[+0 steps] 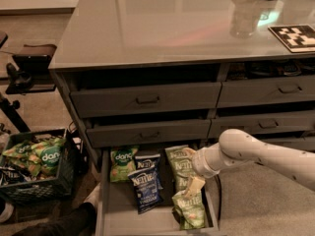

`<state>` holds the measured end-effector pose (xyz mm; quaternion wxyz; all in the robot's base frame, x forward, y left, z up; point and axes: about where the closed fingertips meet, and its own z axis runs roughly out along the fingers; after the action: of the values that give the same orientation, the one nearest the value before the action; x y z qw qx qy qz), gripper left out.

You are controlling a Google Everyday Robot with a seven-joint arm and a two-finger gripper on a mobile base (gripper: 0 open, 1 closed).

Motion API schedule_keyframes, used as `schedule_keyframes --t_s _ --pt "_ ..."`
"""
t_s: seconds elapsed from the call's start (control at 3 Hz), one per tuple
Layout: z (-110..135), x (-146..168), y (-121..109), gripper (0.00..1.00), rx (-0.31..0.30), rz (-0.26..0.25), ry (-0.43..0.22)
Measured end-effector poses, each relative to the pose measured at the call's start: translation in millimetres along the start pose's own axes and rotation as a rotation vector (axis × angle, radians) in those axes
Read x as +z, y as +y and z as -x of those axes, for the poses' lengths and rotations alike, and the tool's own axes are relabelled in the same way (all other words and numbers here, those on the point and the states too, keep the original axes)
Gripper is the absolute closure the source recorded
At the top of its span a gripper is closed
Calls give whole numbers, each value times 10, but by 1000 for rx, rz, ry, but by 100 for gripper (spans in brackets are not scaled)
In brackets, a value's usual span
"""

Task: Pick blue chip bag from bottom drawer and place on counter

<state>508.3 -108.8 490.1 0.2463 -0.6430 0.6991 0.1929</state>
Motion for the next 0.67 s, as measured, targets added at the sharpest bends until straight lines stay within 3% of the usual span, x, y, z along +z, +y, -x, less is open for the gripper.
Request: schedule_keyframes --t_s 0.33,0.67 --pt "-103 237 -192 0 -35 13 -18" --pt "-226 454 -332 0 10 46 -21"
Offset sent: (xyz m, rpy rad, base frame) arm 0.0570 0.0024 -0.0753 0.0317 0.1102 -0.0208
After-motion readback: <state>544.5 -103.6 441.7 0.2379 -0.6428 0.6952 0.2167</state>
